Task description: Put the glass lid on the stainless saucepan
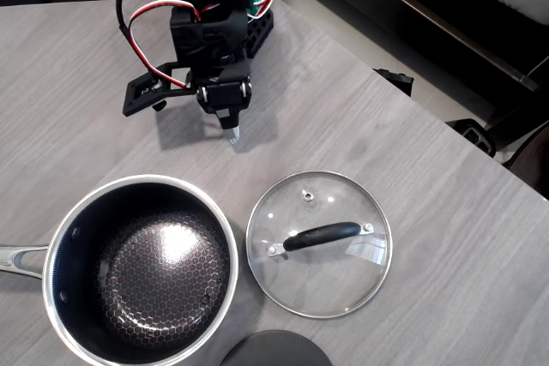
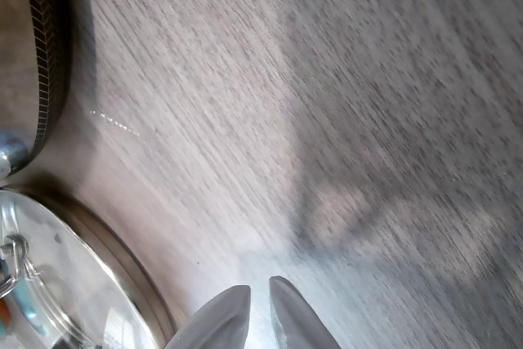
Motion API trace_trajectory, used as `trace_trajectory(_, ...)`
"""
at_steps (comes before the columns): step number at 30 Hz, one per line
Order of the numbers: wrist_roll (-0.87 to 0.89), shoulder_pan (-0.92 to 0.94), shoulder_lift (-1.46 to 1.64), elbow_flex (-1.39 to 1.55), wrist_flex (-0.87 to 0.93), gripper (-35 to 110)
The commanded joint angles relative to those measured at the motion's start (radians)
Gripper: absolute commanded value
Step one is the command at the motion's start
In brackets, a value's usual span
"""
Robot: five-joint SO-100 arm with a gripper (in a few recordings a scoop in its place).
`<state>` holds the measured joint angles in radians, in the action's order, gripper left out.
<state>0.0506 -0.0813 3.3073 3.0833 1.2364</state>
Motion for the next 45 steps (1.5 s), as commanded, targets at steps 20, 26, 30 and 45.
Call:
trace_trajectory(20, 0.112, -0.261, -1.198, -1.414, 0.164, 1)
trace_trajectory(26, 0.152, -0.285, -1.724, -1.842, 0.311, 2)
trace_trajectory(30, 0.158, -0.321, -1.792, -1.853, 0.285, 14)
trace_trajectory(45, 0.161, -0.341, -1.933, -1.876, 0.212, 20)
